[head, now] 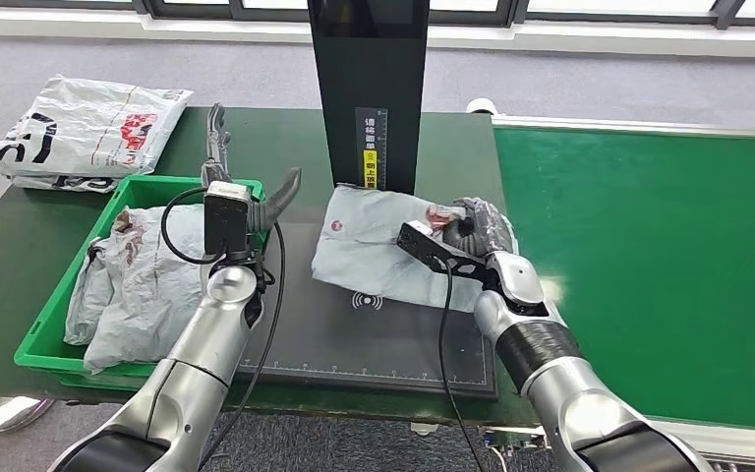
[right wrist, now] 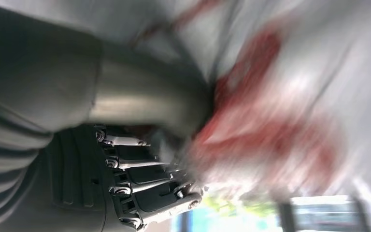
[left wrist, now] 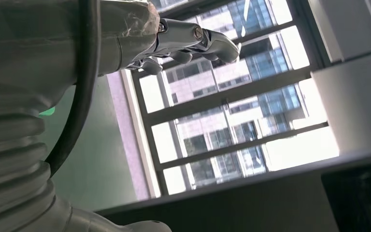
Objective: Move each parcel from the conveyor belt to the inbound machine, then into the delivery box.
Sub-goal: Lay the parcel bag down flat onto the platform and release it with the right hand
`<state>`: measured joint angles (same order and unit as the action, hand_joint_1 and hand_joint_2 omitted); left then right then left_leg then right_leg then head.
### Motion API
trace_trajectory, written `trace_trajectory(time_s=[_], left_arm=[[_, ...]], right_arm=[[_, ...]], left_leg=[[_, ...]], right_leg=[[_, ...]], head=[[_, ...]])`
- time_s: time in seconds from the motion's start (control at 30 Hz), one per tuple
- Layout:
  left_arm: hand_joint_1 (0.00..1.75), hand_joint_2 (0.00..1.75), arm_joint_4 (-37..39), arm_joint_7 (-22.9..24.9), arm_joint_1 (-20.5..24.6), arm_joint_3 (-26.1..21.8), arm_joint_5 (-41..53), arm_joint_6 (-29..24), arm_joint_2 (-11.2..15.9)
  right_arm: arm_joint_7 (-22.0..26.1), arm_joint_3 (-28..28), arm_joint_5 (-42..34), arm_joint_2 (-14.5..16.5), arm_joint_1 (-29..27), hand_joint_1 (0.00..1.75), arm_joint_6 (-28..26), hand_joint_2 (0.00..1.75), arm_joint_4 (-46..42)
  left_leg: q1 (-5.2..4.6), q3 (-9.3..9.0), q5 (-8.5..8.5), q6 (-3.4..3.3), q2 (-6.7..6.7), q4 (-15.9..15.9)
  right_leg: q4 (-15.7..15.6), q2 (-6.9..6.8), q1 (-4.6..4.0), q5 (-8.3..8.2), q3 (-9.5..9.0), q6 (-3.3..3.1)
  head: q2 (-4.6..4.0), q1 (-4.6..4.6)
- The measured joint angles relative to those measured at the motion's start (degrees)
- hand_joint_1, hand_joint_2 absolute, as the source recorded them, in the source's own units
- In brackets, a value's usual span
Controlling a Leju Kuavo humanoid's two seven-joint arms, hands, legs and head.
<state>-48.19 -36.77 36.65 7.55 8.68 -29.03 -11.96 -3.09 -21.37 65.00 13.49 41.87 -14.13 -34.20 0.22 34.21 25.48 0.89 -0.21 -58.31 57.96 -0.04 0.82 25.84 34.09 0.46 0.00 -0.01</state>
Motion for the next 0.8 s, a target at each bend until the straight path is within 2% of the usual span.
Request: trace_trajectory(time_s=[0.13,0.27,0.6,0.8], left_arm=[[0.0,1.75,1.1,0.3,0.0,0.5,1.9,2.7,-0.1],[0.0,1.75,2.5,0.0,-0.1,1.9,3.8,4.0,-0.1],[0.0,1.75,7.0,2.3,0.5,6.9,10.9,7.8,-0.1],[0.0,1.75,8.8,2.7,0.9,8.4,11.3,8.0,-0.1]], right_arm=[[8.6,-1.2,-5.7,0.1,-0.5,0.0,-0.5,1.75,-0.6],[13.3,-1.9,-10.2,-0.1,-2.1,0.0,-4.6,1.75,-2.9],[17.0,-1.9,-18.4,-2.5,-6.8,0.0,-11.5,1.75,-11.8],[17.3,-1.9,-19.0,-3.5,-7.9,0.0,-12.1,1.75,-14.1]], left_leg=[[0.0,0.0,0.0,0.0,0.01,0.0],[0.0,0.02,0.0,0.0,0.04,0.0],[-0.01,0.06,0.0,0.0,0.06,0.0],[-0.01,0.06,0.0,0.0,0.13,0.0]], right_leg=[[0.0,0.0,0.0,0.0,0.04,0.0],[0.0,0.02,0.0,0.0,0.08,0.0],[0.0,0.05,0.01,-0.02,0.13,-0.02],[0.0,0.15,0.0,-0.03,0.19,-0.04]], head=[[0.0,0.0],[0.0,-0.01],[0.0,-0.01],[0.0,0.0]])
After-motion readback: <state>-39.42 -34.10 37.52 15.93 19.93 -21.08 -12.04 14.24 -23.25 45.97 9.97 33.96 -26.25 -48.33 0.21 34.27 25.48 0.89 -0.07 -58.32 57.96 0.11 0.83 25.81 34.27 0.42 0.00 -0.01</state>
